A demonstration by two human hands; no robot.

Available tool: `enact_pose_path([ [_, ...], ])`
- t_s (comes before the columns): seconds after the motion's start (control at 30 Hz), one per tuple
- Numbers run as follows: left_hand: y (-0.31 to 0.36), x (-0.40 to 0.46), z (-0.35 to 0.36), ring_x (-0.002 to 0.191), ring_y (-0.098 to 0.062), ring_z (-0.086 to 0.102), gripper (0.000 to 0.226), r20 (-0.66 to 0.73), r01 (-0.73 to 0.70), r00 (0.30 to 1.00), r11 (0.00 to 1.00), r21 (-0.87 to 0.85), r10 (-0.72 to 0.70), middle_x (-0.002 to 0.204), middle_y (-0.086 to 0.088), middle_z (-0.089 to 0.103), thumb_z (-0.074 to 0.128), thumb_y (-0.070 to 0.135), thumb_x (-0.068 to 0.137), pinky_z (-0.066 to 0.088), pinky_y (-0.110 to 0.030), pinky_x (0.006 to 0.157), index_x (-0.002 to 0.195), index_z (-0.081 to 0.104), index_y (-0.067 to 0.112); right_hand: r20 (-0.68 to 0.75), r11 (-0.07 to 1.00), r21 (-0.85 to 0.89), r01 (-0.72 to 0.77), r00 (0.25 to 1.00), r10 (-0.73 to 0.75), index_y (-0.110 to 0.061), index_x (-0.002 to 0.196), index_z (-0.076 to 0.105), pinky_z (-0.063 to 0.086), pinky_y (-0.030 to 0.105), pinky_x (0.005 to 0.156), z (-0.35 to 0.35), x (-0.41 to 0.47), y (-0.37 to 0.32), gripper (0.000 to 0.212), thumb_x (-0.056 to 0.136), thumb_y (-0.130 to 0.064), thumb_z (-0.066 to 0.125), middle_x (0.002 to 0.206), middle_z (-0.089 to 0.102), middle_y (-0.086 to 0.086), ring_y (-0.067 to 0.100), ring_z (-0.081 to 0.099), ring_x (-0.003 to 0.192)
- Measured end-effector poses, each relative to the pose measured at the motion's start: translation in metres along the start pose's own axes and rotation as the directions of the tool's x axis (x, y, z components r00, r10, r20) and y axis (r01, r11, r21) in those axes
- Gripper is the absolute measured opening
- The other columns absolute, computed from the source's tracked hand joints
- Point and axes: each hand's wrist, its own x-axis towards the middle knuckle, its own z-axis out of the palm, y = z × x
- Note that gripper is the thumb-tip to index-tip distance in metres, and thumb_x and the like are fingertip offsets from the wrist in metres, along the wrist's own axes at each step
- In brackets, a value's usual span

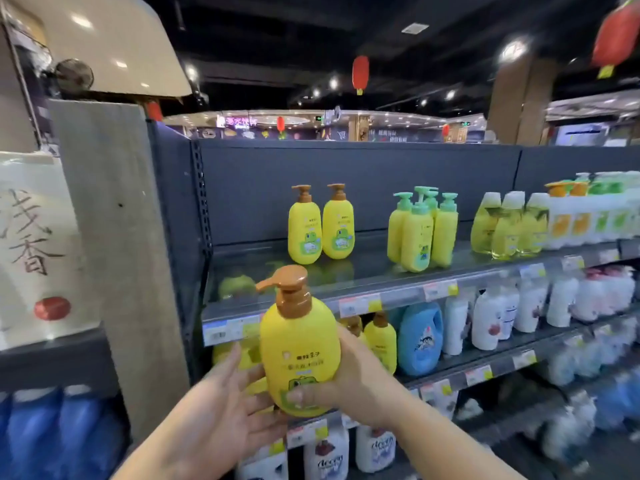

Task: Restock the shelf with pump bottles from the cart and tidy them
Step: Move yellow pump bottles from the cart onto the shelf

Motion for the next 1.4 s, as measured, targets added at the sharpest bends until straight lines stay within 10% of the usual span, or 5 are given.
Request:
enact_pose_path([
  [0.27,0.048,0.089,0.103,0.120,-0.041,0.056,0.066,0.074,-0.100,0.992,0.995,0.021,0.099,0.124,-0.023,0.063,0.037,0.062,0.088,0.039,-0.050,0.105,0.126,0.053,0.011,-0.177,0.998,-0.050,0.033,0.983,-0.042,-0.030,0.114,0.051,0.057,0.044,0.084,-0.135,0.057,0.018,0.076,0.048,-0.038,0.090,0.107,0.069,-0.003,0.015,0.067,0.099],
  [0.47,0.084,0.147,0.124,0.140,-0.036,0.032,0.056,-0.076,-0.229,0.971,0.972,-0.054,0.225,0.150,-0.021,0.035,0.042,0.057,0.089,0.029,-0.049,0.112,0.123,0.050,0.014,-0.202,1.000,0.000,0.006,0.979,-0.006,-0.025,0.109,0.053,0.056,0.022,0.069,-0.198,0.126,0.042,0.059,0.062,-0.022,0.088,0.100,0.071,-0.003,0.009,0.068,0.089],
  [0.77,0.120,0.228,0.135,0.148,-0.029,0.009,0.085,-0.095,-0.261,0.963,0.961,-0.092,0.252,0.159,-0.017,0.012,0.038,0.061,0.089,0.011,-0.043,0.119,0.150,0.014,0.006,-0.127,0.991,0.101,-0.088,0.987,0.100,-0.022,0.111,0.056,0.056,0.027,0.071,-0.212,0.221,0.092,0.058,0.062,-0.018,0.087,0.103,0.071,-0.001,0.014,0.068,0.093],
  [1.4,0.123,0.262,0.148,0.140,-0.023,0.033,0.088,-0.036,-0.246,0.969,0.969,-0.016,0.245,0.132,0.000,0.048,0.032,0.067,0.087,0.020,-0.037,0.116,0.144,0.030,0.000,-0.122,0.985,0.117,-0.126,0.983,0.141,-0.025,0.121,0.050,0.056,0.033,0.087,-0.208,0.247,0.126,0.067,0.065,-0.024,0.086,0.106,0.068,-0.007,0.012,0.065,0.098],
])
